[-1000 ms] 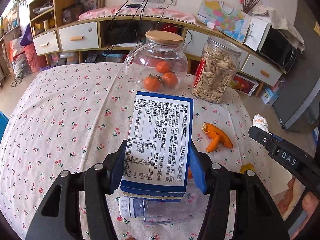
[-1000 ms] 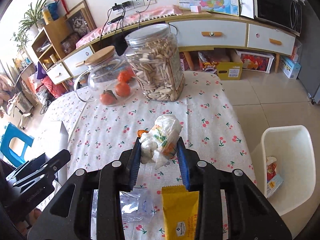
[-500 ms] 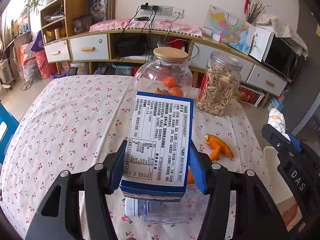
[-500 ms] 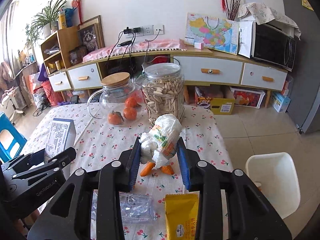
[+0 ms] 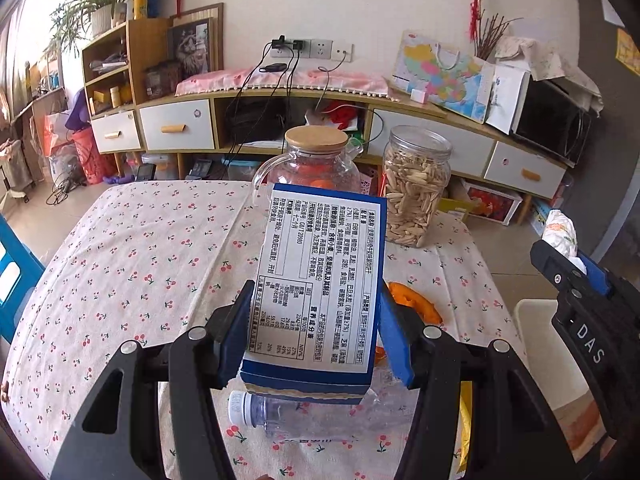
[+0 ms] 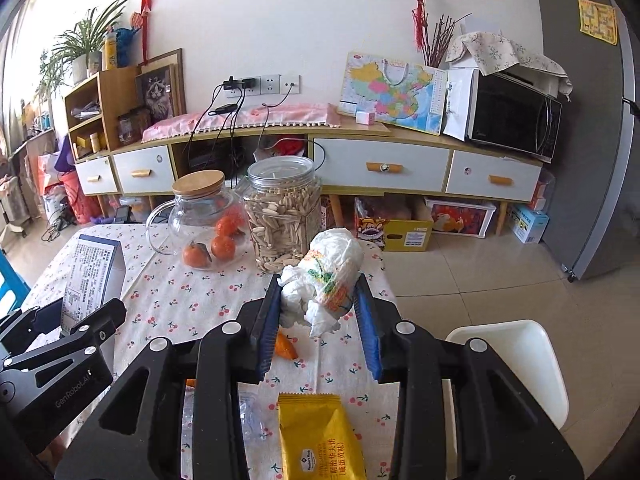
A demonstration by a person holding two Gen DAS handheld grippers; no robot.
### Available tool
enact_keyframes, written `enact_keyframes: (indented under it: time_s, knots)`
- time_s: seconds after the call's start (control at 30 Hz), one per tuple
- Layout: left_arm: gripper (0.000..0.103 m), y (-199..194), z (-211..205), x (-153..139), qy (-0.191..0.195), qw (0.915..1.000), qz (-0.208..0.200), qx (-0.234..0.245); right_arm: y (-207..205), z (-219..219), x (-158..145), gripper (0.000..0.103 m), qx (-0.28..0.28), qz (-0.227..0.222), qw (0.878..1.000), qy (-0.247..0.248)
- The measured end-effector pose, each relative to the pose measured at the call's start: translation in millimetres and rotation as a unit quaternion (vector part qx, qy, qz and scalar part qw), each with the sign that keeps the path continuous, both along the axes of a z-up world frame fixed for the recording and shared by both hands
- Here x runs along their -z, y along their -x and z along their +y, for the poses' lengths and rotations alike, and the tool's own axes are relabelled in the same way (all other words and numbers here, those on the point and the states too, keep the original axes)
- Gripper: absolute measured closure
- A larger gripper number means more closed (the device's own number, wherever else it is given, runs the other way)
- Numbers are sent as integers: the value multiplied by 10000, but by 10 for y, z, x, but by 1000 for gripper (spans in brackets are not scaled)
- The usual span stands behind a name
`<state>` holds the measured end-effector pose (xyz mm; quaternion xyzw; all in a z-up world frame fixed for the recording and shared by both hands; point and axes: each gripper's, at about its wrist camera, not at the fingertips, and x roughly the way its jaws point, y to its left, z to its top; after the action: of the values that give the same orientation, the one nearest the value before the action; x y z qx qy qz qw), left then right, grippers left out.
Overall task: Collect trash
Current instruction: 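Lift and carry the box and the bag toward the white bin with both grippers, then open the right gripper to drop the white bag into the bin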
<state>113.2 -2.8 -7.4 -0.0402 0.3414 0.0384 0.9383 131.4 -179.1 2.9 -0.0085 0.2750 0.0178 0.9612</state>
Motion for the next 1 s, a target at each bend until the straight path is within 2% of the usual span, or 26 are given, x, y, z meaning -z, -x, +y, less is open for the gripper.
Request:
enact_keyframes:
  time_s: [0.43,0.87,1.0]
  knots:
    - [46,97,-427,54,-65,9993,6,357,68,-609,-71,69,675,-85,9976,159]
    - [46,151,-981,179,17,9963,197,839,5,-1587,191,67,1912,602,9797,24]
    - [46,121,-1233,157,14,9941,228,1060,-5,-1936,298,61,2157,876,9723,-217]
